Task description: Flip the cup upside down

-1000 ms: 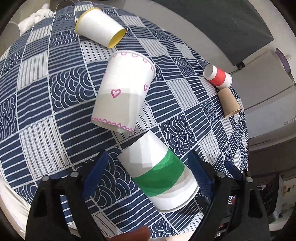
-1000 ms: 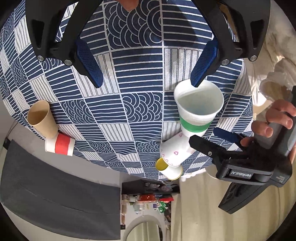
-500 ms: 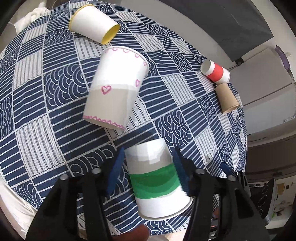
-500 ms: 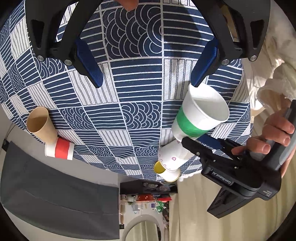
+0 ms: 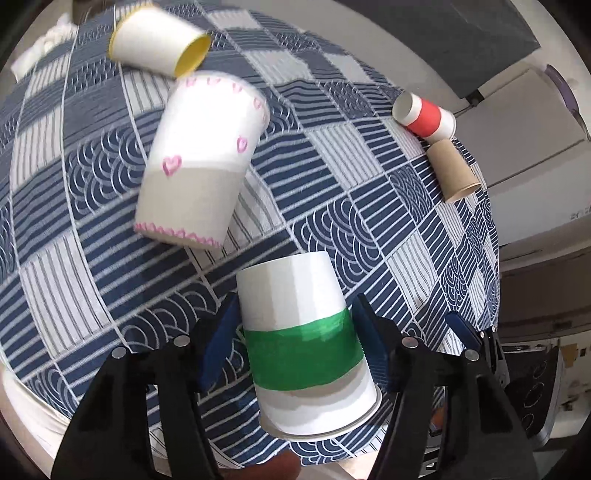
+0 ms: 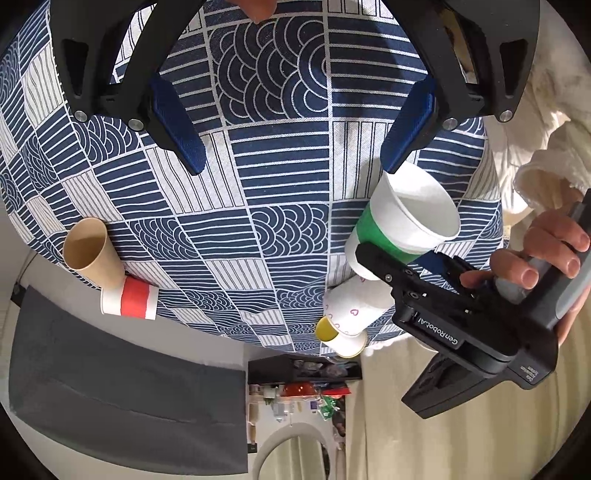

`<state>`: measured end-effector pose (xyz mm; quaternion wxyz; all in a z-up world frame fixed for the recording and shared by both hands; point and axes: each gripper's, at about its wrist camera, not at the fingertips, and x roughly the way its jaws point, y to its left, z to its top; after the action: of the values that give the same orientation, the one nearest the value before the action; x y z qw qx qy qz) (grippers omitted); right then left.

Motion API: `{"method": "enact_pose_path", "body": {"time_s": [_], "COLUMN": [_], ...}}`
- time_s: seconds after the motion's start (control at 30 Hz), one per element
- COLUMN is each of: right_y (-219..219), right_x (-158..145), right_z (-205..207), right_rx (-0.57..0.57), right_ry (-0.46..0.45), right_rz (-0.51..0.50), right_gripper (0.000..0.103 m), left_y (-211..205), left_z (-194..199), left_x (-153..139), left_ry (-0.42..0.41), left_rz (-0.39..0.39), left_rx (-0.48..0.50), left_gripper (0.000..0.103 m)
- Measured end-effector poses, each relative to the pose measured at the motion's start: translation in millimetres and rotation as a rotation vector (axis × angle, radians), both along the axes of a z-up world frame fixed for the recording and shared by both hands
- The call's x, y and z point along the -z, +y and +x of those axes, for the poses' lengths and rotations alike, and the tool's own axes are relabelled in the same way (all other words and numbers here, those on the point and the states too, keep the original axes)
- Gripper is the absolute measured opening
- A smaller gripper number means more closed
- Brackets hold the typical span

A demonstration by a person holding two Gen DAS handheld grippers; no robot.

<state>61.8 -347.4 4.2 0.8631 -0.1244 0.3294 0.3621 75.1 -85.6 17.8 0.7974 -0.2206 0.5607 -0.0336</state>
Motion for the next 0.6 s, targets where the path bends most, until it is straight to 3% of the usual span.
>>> {"method": "enact_pose_path", "body": {"time_s": [0.2, 0.4, 0.6], "right_y": [-2, -4, -6], "right_x": [5, 3, 3], "right_z": [0, 3, 8], "right_rx": [0.014, 0.052, 0.1], "right_ry": [0.003, -0.01, -0.009], "right_rz": [-0.005, 0.007, 0.025], "right_gripper": [0.091, 0.091, 0.091], "left_y": [-9, -37, -51], "left_z": [3, 1, 9], "left_x": [-26, -40, -36], "left_ry": [-0.113, -0.297, -0.468], "left_rz": [0.106, 0.294, 0.495], "left_rx": [0.029, 0.075, 0.032], "left_gripper": [0.063, 0.063, 0.063]}}
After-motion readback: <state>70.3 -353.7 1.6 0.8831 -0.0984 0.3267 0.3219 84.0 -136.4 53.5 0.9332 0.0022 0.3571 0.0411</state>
